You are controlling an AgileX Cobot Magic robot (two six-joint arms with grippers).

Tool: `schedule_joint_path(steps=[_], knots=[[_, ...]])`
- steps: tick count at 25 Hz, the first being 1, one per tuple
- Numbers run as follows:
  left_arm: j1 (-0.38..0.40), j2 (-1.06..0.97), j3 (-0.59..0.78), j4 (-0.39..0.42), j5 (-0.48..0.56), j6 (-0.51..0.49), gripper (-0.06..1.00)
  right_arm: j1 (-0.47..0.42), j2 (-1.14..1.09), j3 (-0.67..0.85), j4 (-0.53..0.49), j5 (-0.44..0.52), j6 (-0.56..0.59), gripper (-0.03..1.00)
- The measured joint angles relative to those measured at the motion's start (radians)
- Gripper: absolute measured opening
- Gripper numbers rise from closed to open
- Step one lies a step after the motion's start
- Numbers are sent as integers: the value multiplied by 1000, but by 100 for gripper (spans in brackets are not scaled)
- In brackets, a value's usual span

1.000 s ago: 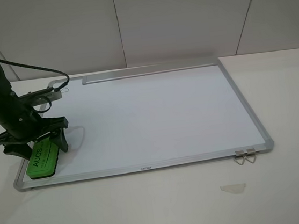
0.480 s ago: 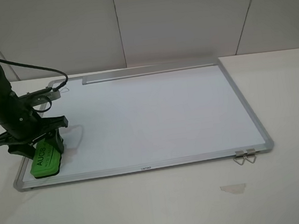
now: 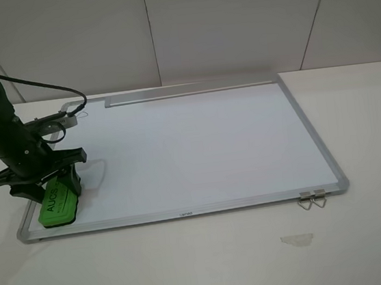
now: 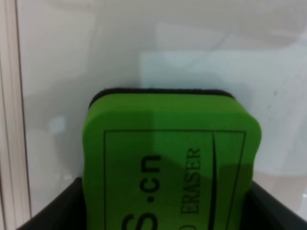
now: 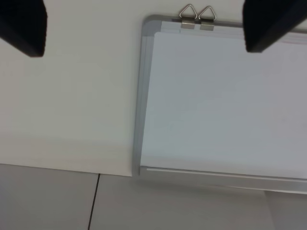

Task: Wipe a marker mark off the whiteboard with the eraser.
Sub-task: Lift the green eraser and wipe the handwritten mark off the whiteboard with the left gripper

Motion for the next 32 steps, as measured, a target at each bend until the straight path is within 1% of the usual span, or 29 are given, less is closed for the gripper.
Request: schedule_joint_path(steps=[4,9,11,13,17,20,23,27,32], knots=[[0,-23,2,-1,25,10,60,0,0,0,0,0,0,82],[0,-131,2,-5,81,16,60,0,0,0,0,0,0,82],[0,-169,-15,-5,112,16,60,0,0,0,0,0,0,82],[0,-195,-53,-3,165,17,60,0,0,0,0,0,0,82],[0,-197,-186,35,280,19,60,0,0,0,0,0,0,82],[0,-182,-300,78,329,15,60,0,0,0,0,0,0,82],[11,-144,-418,95,381,15,60,0,0,0,0,0,0,82],[30,-43,-582,102,467,13,60,0,0,0,0,0,0,82],[35,136,-821,103,571,12,60,0,0,0,0,0,0,82]])
